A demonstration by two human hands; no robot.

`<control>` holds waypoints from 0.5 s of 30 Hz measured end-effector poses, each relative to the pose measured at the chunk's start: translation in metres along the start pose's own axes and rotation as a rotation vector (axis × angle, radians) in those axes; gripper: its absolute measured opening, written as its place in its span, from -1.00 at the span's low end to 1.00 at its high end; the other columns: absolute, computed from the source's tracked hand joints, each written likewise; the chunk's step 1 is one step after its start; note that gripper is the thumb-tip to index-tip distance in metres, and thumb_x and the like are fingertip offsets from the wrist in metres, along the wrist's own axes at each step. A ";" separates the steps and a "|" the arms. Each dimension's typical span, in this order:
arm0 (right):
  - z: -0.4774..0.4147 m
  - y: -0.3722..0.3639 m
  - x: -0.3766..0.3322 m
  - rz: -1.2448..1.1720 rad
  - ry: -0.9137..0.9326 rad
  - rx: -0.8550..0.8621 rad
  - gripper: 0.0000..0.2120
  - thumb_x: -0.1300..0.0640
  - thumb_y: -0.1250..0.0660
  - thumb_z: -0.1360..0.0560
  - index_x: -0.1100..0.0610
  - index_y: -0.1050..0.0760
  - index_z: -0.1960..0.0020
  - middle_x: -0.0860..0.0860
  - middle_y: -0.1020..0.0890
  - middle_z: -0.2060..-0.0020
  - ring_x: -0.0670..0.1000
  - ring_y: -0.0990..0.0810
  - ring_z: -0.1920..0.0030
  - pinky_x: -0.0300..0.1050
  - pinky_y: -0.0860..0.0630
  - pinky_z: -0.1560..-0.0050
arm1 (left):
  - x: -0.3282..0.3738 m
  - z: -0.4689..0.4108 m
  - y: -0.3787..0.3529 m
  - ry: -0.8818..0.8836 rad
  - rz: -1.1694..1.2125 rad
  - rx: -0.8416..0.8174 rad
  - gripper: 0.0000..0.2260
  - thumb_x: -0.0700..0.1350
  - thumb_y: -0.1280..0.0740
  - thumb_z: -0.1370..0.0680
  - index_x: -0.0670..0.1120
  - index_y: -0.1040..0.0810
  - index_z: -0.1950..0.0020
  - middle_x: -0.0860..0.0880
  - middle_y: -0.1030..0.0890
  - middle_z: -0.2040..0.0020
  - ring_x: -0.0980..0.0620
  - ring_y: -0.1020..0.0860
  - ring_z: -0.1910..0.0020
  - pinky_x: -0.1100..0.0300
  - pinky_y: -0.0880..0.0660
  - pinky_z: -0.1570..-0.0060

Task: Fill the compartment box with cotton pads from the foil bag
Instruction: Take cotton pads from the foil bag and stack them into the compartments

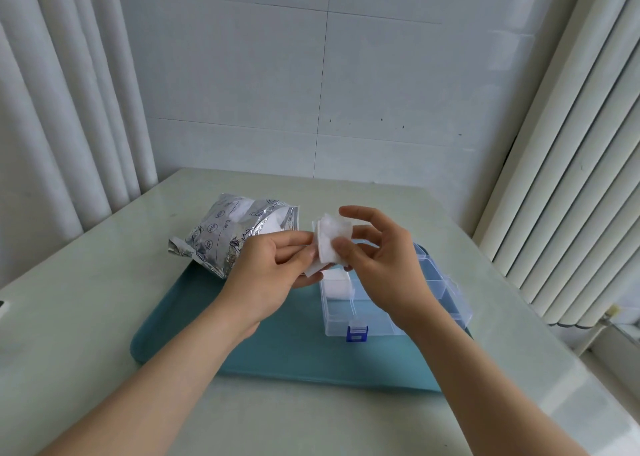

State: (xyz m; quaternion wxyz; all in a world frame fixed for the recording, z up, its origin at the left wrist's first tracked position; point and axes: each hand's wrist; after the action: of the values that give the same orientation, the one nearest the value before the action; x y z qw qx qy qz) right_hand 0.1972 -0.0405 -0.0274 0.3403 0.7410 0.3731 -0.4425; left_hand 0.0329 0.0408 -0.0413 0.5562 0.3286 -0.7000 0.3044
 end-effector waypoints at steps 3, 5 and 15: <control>0.001 -0.001 0.000 0.150 0.034 0.046 -0.59 0.27 -0.42 -0.61 -0.08 -0.51 -0.36 0.05 -0.69 -0.01 0.04 -0.75 0.26 0.00 -0.68 0.12 | -0.001 -0.001 -0.001 0.001 0.028 0.099 -0.85 -0.26 -0.37 -0.67 -0.20 -0.67 -0.21 -0.12 -0.78 0.01 -0.10 -0.76 -0.04 0.13 -0.69 -0.05; 0.002 -0.002 -0.001 0.231 0.067 0.036 -0.57 0.28 -0.38 -0.62 -0.11 -0.47 -0.39 -0.02 -0.65 -0.05 0.01 -0.75 0.29 -0.10 -0.64 0.17 | -0.001 -0.002 0.000 0.004 0.033 0.158 -0.86 -0.25 -0.40 -0.66 -0.20 -0.66 -0.21 -0.12 -0.78 0.01 -0.12 -0.76 -0.04 0.17 -0.69 -0.01; 0.000 0.000 -0.001 0.184 -0.004 0.158 -0.66 0.24 -0.40 -0.62 -0.05 -0.54 -0.32 0.06 -0.67 0.07 -0.03 -0.72 0.32 -0.10 -0.64 0.23 | 0.001 -0.003 0.002 -0.020 0.026 0.271 -0.90 -0.20 -0.40 -0.67 -0.15 -0.66 -0.16 -0.06 -0.78 -0.01 -0.05 -0.78 0.05 0.26 -0.66 0.07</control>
State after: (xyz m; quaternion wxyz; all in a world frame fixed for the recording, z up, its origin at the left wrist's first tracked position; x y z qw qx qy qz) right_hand 0.1968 -0.0408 -0.0270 0.3207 0.7959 0.2667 -0.4387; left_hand 0.0332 0.0444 -0.0401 0.4958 0.3945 -0.6622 0.4001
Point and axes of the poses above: each hand's wrist, its own z-axis away from the middle knuckle, its own y-axis out of the back of the hand, x = y × z
